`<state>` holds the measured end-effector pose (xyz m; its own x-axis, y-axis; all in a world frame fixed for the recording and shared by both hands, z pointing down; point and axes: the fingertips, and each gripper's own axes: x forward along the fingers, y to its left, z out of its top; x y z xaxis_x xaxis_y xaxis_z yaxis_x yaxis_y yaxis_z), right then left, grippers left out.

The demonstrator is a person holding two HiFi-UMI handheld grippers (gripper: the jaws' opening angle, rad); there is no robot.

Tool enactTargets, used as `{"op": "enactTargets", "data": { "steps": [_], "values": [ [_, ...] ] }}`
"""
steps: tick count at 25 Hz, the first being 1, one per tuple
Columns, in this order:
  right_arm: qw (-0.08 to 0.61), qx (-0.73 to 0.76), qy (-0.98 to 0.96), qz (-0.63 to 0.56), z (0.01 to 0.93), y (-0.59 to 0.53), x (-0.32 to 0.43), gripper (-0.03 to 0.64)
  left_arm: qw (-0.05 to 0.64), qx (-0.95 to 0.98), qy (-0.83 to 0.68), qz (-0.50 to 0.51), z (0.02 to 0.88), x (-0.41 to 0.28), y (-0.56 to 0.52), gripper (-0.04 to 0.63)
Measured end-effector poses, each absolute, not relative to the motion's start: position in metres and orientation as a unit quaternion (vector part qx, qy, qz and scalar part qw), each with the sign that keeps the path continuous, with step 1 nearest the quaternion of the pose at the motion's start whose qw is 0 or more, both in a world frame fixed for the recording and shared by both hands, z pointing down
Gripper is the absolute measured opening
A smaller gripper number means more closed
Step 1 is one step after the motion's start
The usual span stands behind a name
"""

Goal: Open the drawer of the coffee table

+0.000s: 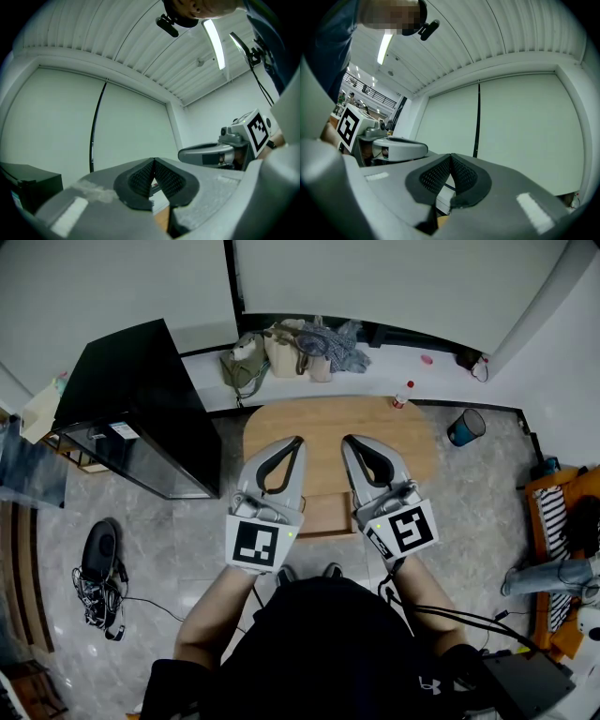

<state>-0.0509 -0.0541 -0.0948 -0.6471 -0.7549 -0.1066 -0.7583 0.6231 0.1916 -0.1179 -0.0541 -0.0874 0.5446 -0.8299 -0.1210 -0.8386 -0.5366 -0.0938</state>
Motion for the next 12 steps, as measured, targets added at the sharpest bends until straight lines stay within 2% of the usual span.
{"op": "enactTargets", "data": {
  "steps": [12],
  "values": [
    [0.009,-0.426,0.898,0.106,-0.0922,-0.0499,-0.0532,-0.002,0.068,-0.879,0.472,0.029,-0.0844,-0.1205,-0.0497,0.002]
  ]
}}
